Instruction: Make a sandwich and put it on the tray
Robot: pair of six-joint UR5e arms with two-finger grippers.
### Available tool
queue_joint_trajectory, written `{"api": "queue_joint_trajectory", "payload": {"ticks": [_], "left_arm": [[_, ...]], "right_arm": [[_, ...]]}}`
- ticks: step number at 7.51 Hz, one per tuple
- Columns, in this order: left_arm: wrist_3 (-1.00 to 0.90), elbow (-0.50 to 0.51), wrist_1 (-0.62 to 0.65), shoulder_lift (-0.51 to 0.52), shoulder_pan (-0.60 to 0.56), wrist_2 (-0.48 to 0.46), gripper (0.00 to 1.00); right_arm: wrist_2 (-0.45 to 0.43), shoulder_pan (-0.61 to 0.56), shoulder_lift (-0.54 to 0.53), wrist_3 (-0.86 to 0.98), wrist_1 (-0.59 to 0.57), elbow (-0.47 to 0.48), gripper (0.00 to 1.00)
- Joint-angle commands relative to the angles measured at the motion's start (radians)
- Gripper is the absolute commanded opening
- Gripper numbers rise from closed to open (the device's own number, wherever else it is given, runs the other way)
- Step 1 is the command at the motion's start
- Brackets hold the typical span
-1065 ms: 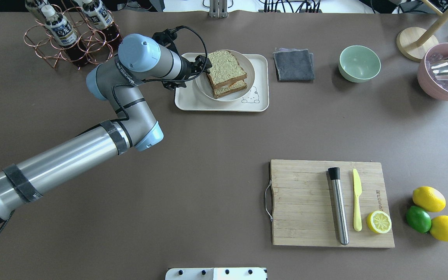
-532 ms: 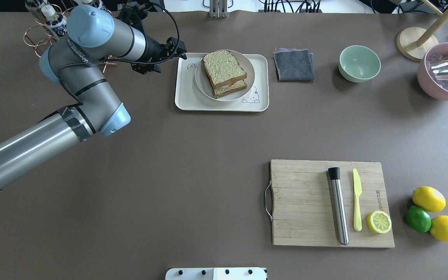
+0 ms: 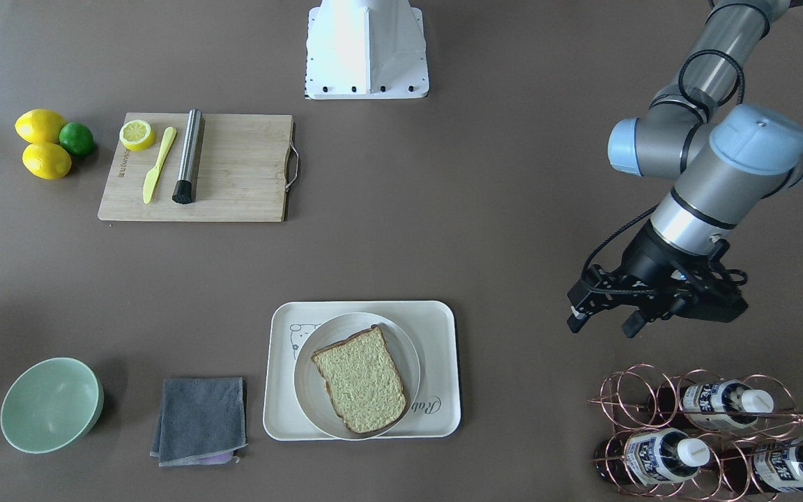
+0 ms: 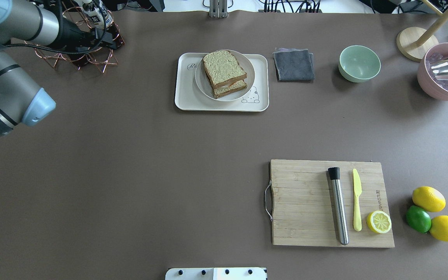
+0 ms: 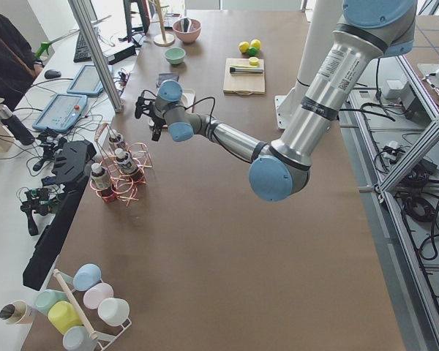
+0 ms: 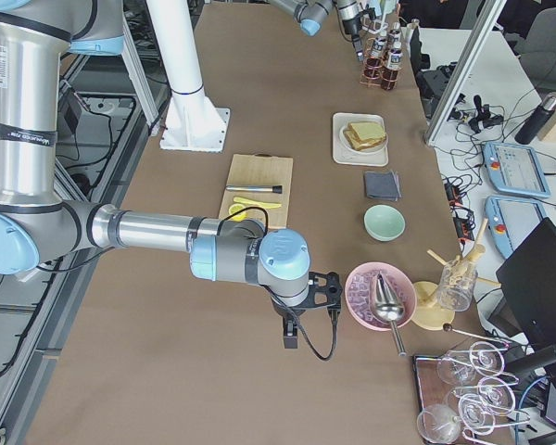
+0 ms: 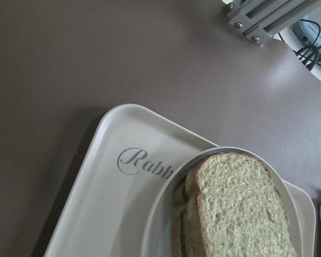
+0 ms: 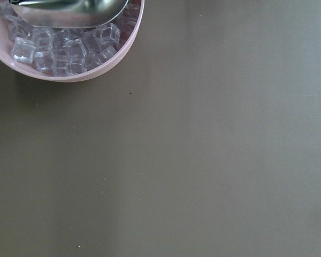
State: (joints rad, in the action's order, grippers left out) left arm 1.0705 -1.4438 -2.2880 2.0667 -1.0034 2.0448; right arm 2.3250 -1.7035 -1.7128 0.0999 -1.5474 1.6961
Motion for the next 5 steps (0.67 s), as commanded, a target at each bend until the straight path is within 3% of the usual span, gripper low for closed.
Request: {"api": "queue_joint_trajectory", "payload": {"ticks": [1,2,3,5], "left_arm": [[-0.294,-0.140,0.042,-0.216,-0.142,0.054,0.98],[-0.455,-0.150,0.048,-0.274,-0.206,0.064,0.98],[-0.489,-0.145,0.108,-0.295,-0.265,0.070,0.98],[-0.529,-0.144,0.144,-0.356,-0.390,0.260,0.98]], "right_arm": [[0.085,0.017,0.015,-0.098,0.006,0.007,1.00],[0.080,0.040,0.024,-0.107,0.006,0.008,1.00],[0.076,0.053,0.054,-0.127,0.006,-0.001,1.00],[0.073,0.071,0.091,-0.184,0.006,-0.001,1.00]]}}
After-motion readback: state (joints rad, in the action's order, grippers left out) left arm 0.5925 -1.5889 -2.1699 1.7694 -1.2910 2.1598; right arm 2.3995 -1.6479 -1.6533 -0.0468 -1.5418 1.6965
